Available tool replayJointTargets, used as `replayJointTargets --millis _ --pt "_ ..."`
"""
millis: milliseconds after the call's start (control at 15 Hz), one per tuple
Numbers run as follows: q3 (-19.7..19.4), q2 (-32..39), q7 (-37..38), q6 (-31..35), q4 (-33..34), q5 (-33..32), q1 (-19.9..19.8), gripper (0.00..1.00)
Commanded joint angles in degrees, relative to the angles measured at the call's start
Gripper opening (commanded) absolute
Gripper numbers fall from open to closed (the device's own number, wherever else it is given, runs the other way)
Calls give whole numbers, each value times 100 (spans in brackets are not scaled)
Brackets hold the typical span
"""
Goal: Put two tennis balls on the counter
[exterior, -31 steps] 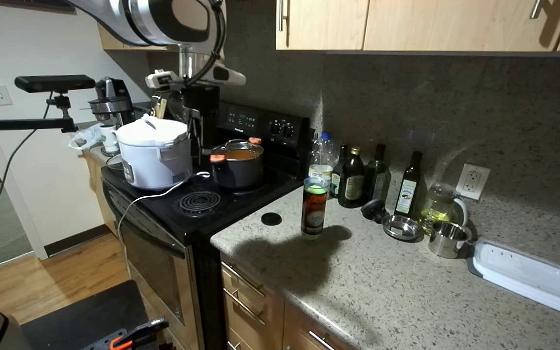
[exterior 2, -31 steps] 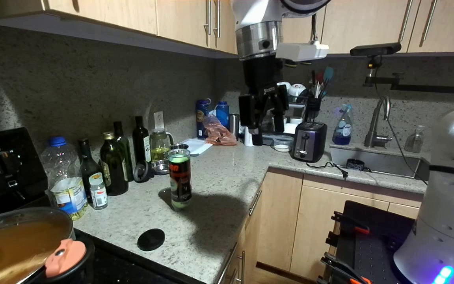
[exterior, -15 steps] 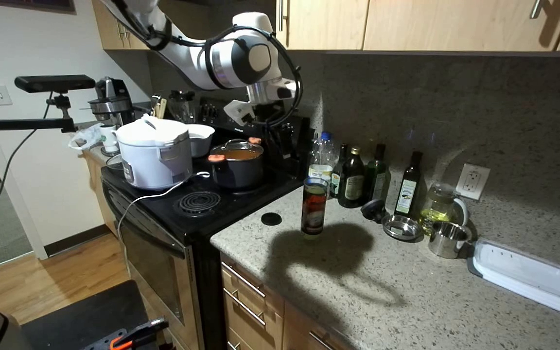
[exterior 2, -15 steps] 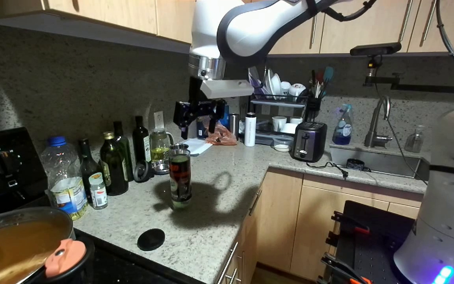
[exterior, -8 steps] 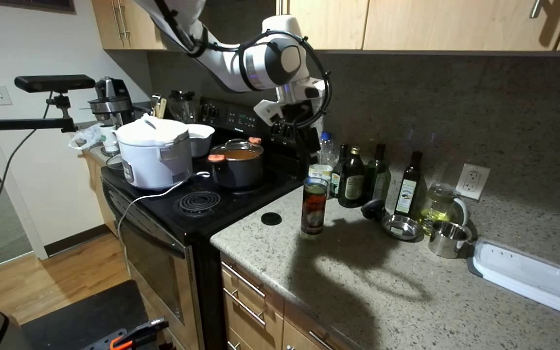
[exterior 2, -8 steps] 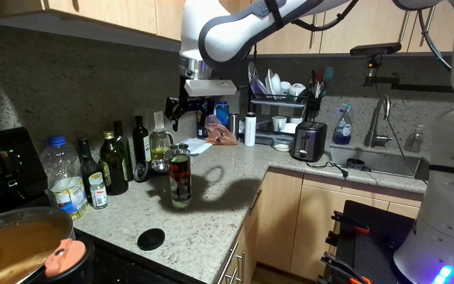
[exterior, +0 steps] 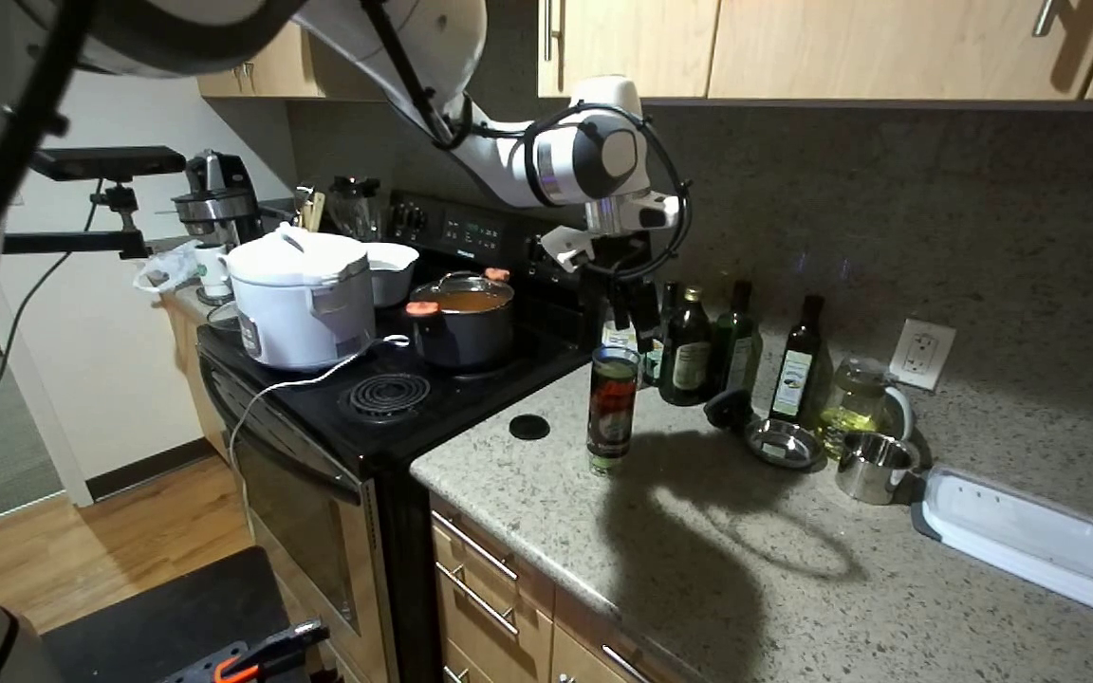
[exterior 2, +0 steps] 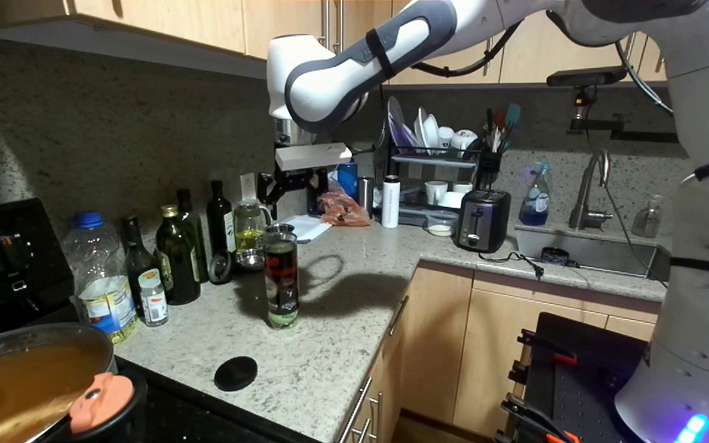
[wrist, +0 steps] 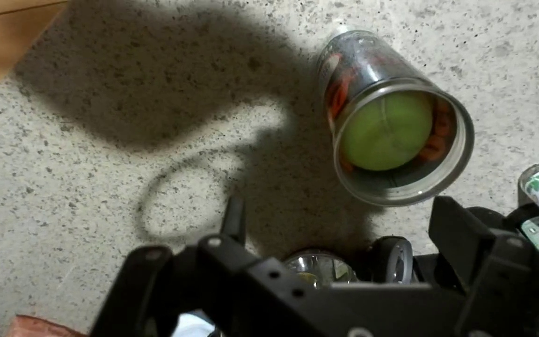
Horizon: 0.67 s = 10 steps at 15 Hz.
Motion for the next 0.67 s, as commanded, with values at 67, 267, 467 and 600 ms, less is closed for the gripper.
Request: replayJointTargets --millis 67,267,467,600 --pt "-169 507 -46 -487 597 281 103 100" --pt "-186 711 -79 -619 743 432 126 93" --pt "-185 824 -78 -655 803 498 160 58" --pt "-172 849 -90 -626 801 556 183 42"
